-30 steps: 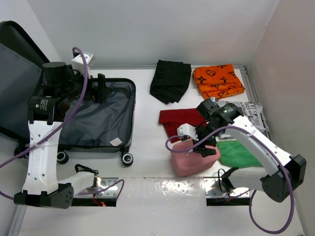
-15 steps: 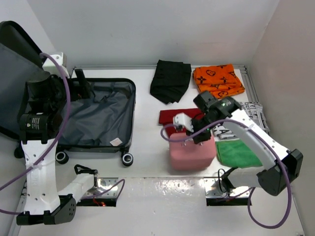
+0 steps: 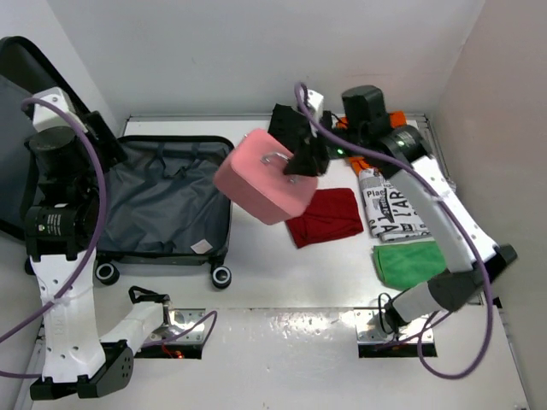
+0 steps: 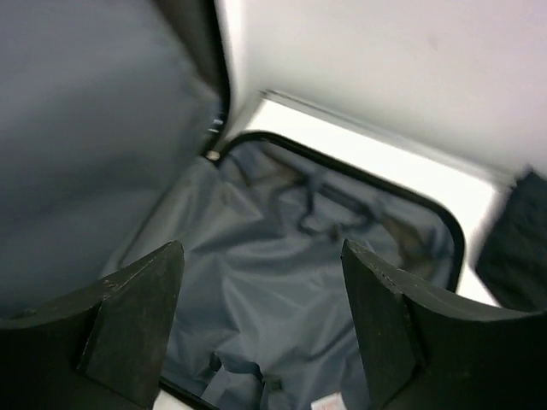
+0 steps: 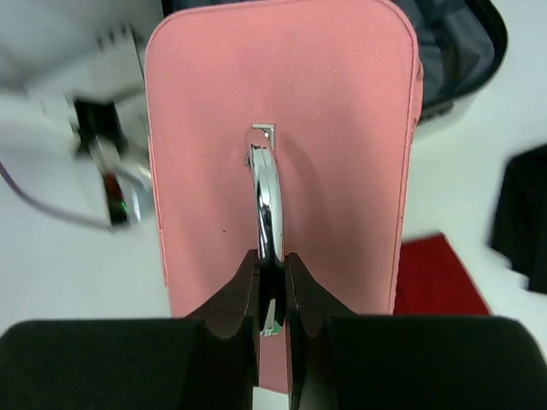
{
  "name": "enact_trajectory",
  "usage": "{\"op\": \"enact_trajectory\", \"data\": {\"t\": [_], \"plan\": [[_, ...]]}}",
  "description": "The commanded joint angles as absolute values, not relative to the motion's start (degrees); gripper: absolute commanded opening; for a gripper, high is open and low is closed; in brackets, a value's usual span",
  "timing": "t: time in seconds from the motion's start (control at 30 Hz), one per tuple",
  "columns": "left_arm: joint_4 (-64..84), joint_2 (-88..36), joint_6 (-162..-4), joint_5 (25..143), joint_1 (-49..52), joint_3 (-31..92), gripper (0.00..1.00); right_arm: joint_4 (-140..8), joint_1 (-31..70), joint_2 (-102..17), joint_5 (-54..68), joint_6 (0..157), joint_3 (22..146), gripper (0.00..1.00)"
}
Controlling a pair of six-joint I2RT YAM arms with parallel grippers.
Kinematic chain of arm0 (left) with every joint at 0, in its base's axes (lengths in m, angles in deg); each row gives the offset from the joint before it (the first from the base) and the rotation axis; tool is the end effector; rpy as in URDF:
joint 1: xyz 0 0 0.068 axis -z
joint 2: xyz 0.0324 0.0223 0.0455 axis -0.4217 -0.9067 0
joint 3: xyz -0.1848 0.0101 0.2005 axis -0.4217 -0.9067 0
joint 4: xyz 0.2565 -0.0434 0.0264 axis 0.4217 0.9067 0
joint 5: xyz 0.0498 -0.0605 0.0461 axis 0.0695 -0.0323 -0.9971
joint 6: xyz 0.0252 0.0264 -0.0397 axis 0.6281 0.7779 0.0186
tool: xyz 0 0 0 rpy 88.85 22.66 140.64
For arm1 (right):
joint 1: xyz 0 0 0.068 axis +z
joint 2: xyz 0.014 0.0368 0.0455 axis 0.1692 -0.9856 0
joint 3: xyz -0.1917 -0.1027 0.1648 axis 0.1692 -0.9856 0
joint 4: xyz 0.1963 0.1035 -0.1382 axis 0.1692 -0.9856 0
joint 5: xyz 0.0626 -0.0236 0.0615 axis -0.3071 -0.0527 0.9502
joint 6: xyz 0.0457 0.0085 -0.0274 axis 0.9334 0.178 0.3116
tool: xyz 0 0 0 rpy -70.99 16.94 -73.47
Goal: Pack the luggage
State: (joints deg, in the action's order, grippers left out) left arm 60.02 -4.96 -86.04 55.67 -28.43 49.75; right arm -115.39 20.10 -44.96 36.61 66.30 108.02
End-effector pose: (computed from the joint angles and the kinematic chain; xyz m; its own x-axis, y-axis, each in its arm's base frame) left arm 0.1301 0.0204 0.5035 -0.0826 -0.2393 -0.9674 -0.4316 0.8836 -0.1817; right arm 0.2440 0.1651 0.4439 -0.4050 -0.3200 -0.8565 -0.8751 0.4070 0.2617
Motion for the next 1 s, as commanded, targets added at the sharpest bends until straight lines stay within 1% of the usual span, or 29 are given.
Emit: {"op": "enact_trajectory", "data": {"t": [0.0, 0.03, 0.07, 0.13, 0.17, 0.23, 0.3, 0.33, 0.37, 0.43, 0.47, 0.5, 0.57, 0.77, 0.87, 0.97], "plan": [[57.84, -4.65, -90.06, 44.79, -29.07, 53.17, 0.79, -92.42, 21.63, -49.71, 40.58, 90.33, 110.94, 0.00], [57.84, -4.65, -90.93, 44.00, -29.07, 53.17, 0.78, -90.40, 22.07, -53.37, 39.88, 93.23, 111.56, 0.00], [57.84, -5.17, -91.54, 43.30, -29.07, 53.17, 0.76, -85.50, 22.51, -54.63, 39.78, 100.48, 113.83, 0.00], [57.84, -5.17, -92.07, 42.77, -29.07, 53.79, 0.76, -81.87, 24.53, -59.89, 38.65, 106.58, 115.86, 0.00], [57.84, -5.17, -92.69, 41.54, -29.07, 53.79, 0.76, -79.76, 25.06, -61.22, 37.33, 108.10, 119.09, 0.00], [57.84, -5.70, -93.30, 39.96, -29.07, 53.79, 0.76, -77.56, 26.55, -67.09, 36.10, 116.69, 121.57, 0.00], [57.84, -6.22, -93.83, 36.88, -29.07, 54.31, 0.76, -72.47, 27.08, -70.89, 33.65, 122.49, 124.04, 0.00], [57.84, -6.23, -94.44, 35.65, -29.07, 54.31, 0.75, -71.58, 28.22, -74.81, 32.93, 125.75, 125.96, 0.00], [57.32, -6.23, -95.23, 34.95, -29.07, 54.31, 0.75, -70.70, 28.66, -76.25, 31.62, 127.17, 127.37, 0.00], [57.32, -6.23, -95.76, 32.83, -29.07, 54.31, 0.74, -67.36, 30.24, -79.23, 29.60, 133.14, 132.98, 0.00], [57.32, -6.23, -95.77, 32.31, -29.07, 54.31, 0.74, -65.96, 30.68, -83.69, 29.06, 134.73, 134.06, 0.00], [57.32, -6.23, -96.81, 30.47, -29.07, 54.31, 0.74, -61.77, 31.38, -85.04, 28.62, 139.27, 137.02, 0.00], [56.79, -6.23, -97.35, 28.88, -29.07, 54.31, 0.74, -58.67, 32.87, -89.60, 24.76, 144.81, 138.02, 0.00], [53.81, -5.70, -98.58, 27.90, -29.07, 51.06, 0.72, -51.80, 37.09, -95.59, 14.23, 149.16, 139.16, 0.00], [50.22, -4.21, -97.71, 27.91, -29.07, 47.73, 0.72, -50.21, 38.50, -99.19, 11.14, 151.18, 141.09, 0.00], [50.20, -4.21, -97.70, 25.89, -29.07, 46.67, 0.72, -47.49, 39.47, -101.82, 7.81, 153.38, 141.62, 0.00]]}}
